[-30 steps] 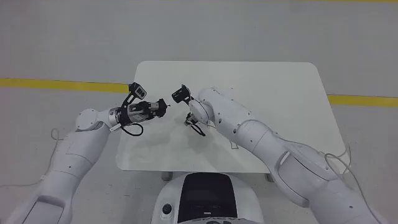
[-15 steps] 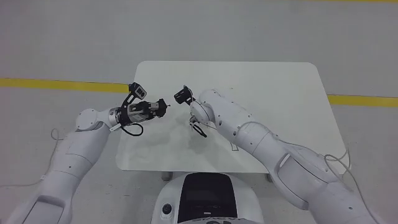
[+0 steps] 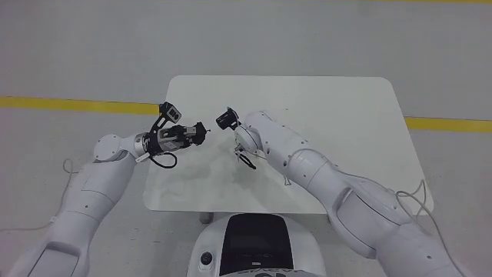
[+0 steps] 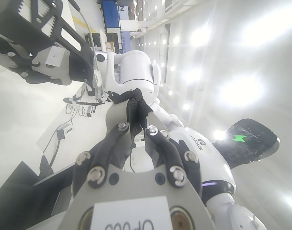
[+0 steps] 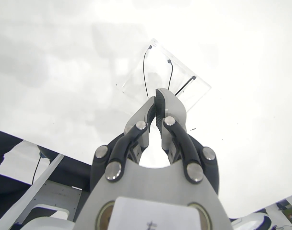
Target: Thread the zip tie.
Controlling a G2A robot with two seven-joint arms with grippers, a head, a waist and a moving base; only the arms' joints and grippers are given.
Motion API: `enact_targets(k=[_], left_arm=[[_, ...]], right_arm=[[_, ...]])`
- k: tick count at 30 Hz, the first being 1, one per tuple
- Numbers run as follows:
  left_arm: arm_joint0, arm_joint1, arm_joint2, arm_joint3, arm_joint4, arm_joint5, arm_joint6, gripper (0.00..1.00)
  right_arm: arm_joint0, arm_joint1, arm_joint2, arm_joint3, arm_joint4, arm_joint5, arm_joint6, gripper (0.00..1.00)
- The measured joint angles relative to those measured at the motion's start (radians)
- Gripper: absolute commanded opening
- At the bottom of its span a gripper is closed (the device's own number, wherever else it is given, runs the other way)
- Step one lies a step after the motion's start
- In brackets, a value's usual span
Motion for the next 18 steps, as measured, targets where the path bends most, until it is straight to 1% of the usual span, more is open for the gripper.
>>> enact_targets(k=[5, 10, 14, 18], left_arm=[[0.000, 0.000, 0.000, 0.000, 0.000, 0.000, 0.000, 0.00], [0.000, 0.000, 0.000, 0.000, 0.000, 0.000, 0.000, 0.00], [0.000, 0.000, 0.000, 0.000, 0.000, 0.000, 0.000, 0.00], [0.000, 0.000, 0.000, 0.000, 0.000, 0.000, 0.000, 0.00]], right_arm=[[0.005, -0.021, -0.004, 0.045, 0.007, -0.011, -0.015, 0.00], [0.014, -0.042, -0.004, 0.090, 0.019, -0.013, -0.005, 0.00], [0.023, -0.056, -0.002, 0.130, 0.029, -0.032, 0.011, 0.00], [0.029, -0.067, -0.002, 0.155, 0.029, -0.050, 0.017, 0.00]])
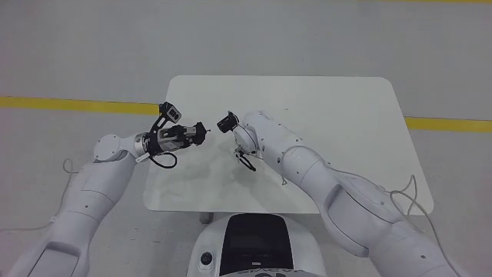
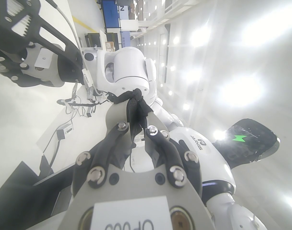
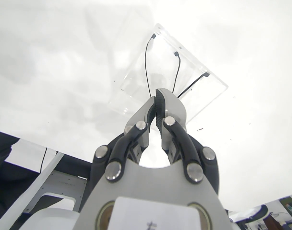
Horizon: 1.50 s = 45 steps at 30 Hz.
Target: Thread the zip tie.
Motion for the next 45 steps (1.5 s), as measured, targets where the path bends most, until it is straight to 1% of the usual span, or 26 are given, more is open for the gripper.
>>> enact_targets(k=[9, 15, 20, 25, 26, 28, 32, 36, 38, 45], left_arm=[[0.000, 0.000, 0.000, 0.000, 0.000, 0.000, 0.000, 0.00], [0.000, 0.000, 0.000, 0.000, 0.000, 0.000, 0.000, 0.00], [0.000, 0.000, 0.000, 0.000, 0.000, 0.000, 0.000, 0.00], [0.000, 0.000, 0.000, 0.000, 0.000, 0.000, 0.000, 0.00], [0.000, 0.000, 0.000, 0.000, 0.000, 0.000, 0.000, 0.00], [0.000, 0.000, 0.000, 0.000, 0.000, 0.000, 0.000, 0.00], [0.000, 0.000, 0.000, 0.000, 0.000, 0.000, 0.000, 0.00], [0.000, 0.000, 0.000, 0.000, 0.000, 0.000, 0.000, 0.00], [0.000, 0.000, 0.000, 0.000, 0.000, 0.000, 0.000, 0.00], [0.000, 0.000, 0.000, 0.000, 0.000, 0.000, 0.000, 0.00]], right_arm=[[0.007, -0.017, 0.004, 0.042, 0.006, -0.045, 0.032, 0.00], [0.006, -0.025, 0.007, 0.053, 0.002, -0.064, 0.035, 0.00], [0.002, -0.029, 0.016, 0.053, -0.003, -0.055, 0.000, 0.00], [-0.006, -0.034, 0.017, 0.052, -0.013, -0.065, -0.030, 0.00], [-0.007, -0.035, 0.016, 0.053, -0.017, -0.066, -0.035, 0.02], [-0.009, -0.037, 0.016, 0.055, -0.022, -0.069, -0.041, 0.12], [-0.010, -0.043, 0.015, 0.064, -0.033, -0.075, -0.048, 0.18], [-0.011, -0.049, 0.015, 0.075, -0.042, -0.076, -0.055, 0.17], [-0.010, -0.052, 0.015, 0.078, -0.046, -0.076, -0.058, 0.19], [-0.007, -0.063, 0.013, 0.096, -0.062, -0.084, -0.065, 0.19]])
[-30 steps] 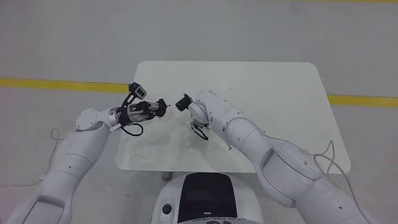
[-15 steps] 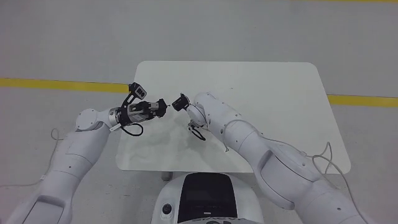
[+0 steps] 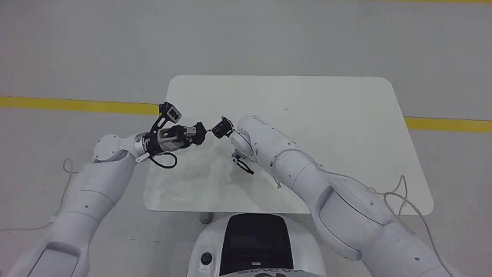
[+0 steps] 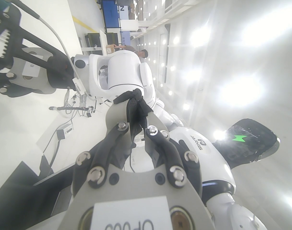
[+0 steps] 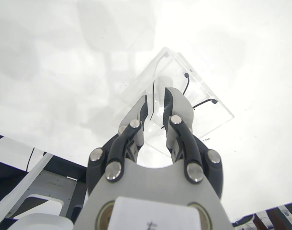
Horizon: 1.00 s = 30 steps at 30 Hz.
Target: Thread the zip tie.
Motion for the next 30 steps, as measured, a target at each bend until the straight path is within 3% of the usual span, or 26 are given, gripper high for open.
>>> enact_targets(k=[4, 20, 25, 30], left_arm=[[0.000, 0.000, 0.000, 0.000, 0.000, 0.000, 0.000, 0.00], [0.000, 0.000, 0.000, 0.000, 0.000, 0.000, 0.000, 0.00], [0.000, 0.000, 0.000, 0.000, 0.000, 0.000, 0.000, 0.00], [0.000, 0.000, 0.000, 0.000, 0.000, 0.000, 0.000, 0.00]], right_arm=[[0.002, -0.005, 0.002, 0.009, -0.005, -0.005, -0.004, 0.24], [0.011, -0.031, 0.011, 0.065, -0.018, -0.002, -0.021, 0.21], [0.012, -0.038, 0.014, 0.084, -0.021, 0.000, -0.027, 0.15], [0.012, -0.048, 0.013, 0.101, -0.029, 0.010, -0.028, 0.00]])
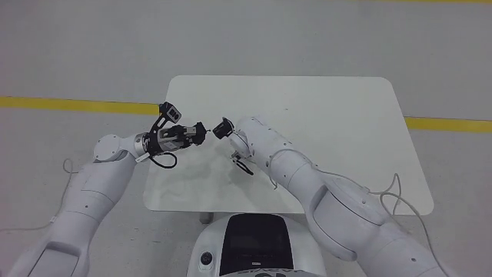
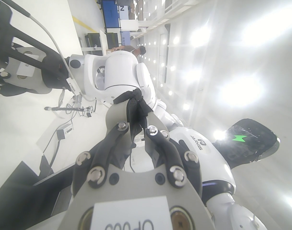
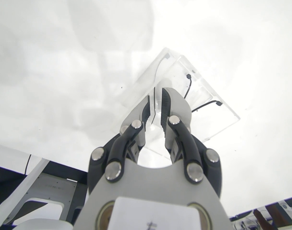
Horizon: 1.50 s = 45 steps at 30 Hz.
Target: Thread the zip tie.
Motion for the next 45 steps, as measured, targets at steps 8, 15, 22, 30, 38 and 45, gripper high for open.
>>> enact_targets(k=[8, 15, 22, 30, 38, 45], left_arm=[[0.000, 0.000, 0.000, 0.000, 0.000, 0.000, 0.000, 0.00], [0.000, 0.000, 0.000, 0.000, 0.000, 0.000, 0.000, 0.00], [0.000, 0.000, 0.000, 0.000, 0.000, 0.000, 0.000, 0.00], [0.000, 0.000, 0.000, 0.000, 0.000, 0.000, 0.000, 0.00], [0.000, 0.000, 0.000, 0.000, 0.000, 0.000, 0.000, 0.00], [0.000, 0.000, 0.000, 0.000, 0.000, 0.000, 0.000, 0.00]], right_arm=[[0.007, -0.013, 0.004, 0.023, -0.006, 0.011, -0.003, 0.00], [0.018, -0.014, 0.017, 0.011, -0.014, 0.038, -0.003, 0.00], [0.016, 0.004, 0.037, -0.035, -0.032, 0.060, 0.009, 0.00], [-0.012, 0.049, 0.078, -0.140, -0.069, 0.080, 0.046, 0.00], [-0.099, 0.131, 0.166, -0.345, -0.125, 0.085, 0.078, 0.00], [-0.264, 0.226, 0.291, -0.677, -0.240, 0.088, 0.160, 0.00]])
